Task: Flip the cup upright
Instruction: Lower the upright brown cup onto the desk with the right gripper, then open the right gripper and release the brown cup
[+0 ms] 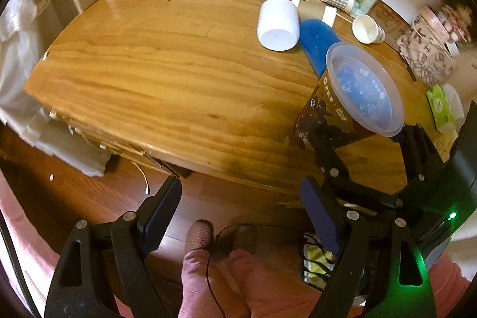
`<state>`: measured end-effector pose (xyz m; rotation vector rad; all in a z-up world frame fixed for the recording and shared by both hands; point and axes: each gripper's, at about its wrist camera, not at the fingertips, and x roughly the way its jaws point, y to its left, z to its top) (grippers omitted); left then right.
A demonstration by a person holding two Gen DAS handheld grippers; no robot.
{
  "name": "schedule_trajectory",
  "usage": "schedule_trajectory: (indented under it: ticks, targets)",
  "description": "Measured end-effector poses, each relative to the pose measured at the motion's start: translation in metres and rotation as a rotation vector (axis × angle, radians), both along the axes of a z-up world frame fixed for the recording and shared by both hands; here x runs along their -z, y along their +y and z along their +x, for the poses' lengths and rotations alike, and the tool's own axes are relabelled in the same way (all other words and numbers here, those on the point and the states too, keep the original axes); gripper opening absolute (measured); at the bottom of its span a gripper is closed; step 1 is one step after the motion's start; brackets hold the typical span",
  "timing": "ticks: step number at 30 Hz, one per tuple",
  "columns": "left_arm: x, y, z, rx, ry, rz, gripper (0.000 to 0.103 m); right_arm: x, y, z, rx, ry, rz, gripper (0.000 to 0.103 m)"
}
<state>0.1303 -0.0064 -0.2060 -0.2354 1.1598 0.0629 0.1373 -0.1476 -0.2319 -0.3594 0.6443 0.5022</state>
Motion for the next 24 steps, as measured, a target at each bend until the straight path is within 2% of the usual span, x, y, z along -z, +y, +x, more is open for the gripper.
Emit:
schedule_trajectory:
  ticks: [2, 10, 16, 22, 24]
  targets:
    - [0.0, 0.002, 0.004, 0.04, 0.002, -0.006, 0.084, 0.004, 0.002, -0.002, 0.03, 0.011, -0.017, 0.08]
    - [-0.015, 0.013, 0.015, 0.307, -0.042, -0.004, 0.084, 0.016, 0.007, -0.021, 0.206, 0.099, -0.094, 0.082]
    - [-0.037, 0.024, 0.007, 0.453, -0.079, -0.002, 0.084, -0.003, 0.007, -0.049, 0.341, 0.149, -0.086, 0.086]
    - [-0.062, 0.033, -0.005, 0.455, -0.118, 0.032, 0.084, -0.043, 0.015, -0.078, 0.438, 0.2, -0.058, 0.087]
    - [-0.075, 0.036, -0.012, 0.441, -0.152, 0.014, 0.084, -0.059, 0.017, -0.085, 0.47, 0.22, -0.047, 0.095]
